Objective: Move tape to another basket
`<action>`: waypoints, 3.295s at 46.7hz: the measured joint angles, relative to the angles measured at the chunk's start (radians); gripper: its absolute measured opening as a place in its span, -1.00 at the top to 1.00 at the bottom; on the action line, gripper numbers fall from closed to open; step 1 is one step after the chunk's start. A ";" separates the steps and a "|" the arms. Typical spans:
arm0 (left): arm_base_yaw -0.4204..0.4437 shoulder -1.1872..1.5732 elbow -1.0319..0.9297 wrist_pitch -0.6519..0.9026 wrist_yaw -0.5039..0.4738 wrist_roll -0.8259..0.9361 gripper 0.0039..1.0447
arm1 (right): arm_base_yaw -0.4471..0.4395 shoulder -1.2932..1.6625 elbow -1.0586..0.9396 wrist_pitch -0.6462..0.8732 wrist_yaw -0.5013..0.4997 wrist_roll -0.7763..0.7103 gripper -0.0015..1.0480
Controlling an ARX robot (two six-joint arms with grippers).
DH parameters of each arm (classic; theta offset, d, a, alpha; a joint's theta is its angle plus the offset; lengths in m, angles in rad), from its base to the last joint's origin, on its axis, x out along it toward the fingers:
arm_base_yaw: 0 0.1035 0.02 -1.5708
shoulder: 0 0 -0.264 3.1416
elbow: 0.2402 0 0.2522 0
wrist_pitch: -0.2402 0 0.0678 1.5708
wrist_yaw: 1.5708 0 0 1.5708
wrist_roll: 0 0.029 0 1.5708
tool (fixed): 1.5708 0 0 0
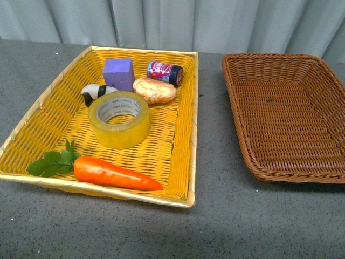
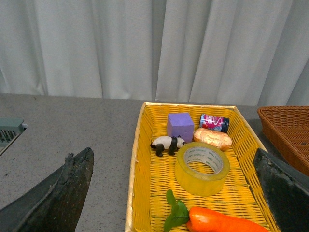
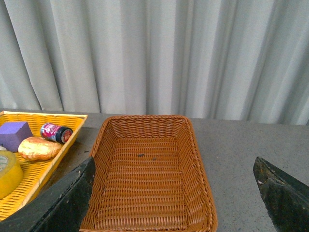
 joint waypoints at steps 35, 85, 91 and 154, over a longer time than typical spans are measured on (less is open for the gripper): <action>0.000 0.000 0.000 0.000 0.000 0.000 -0.88 | 0.000 0.000 0.000 0.000 0.000 0.000 -0.83; 0.000 0.000 0.000 0.000 0.000 0.000 -0.88 | 0.000 0.000 0.000 0.000 0.000 0.000 -0.83; 0.000 0.000 0.000 0.000 0.000 0.000 -0.88 | 0.000 0.000 0.000 0.000 0.000 0.000 -0.83; -0.145 1.896 0.859 0.239 -0.114 -0.308 -0.88 | 0.000 -0.001 0.000 0.000 0.000 0.000 -0.83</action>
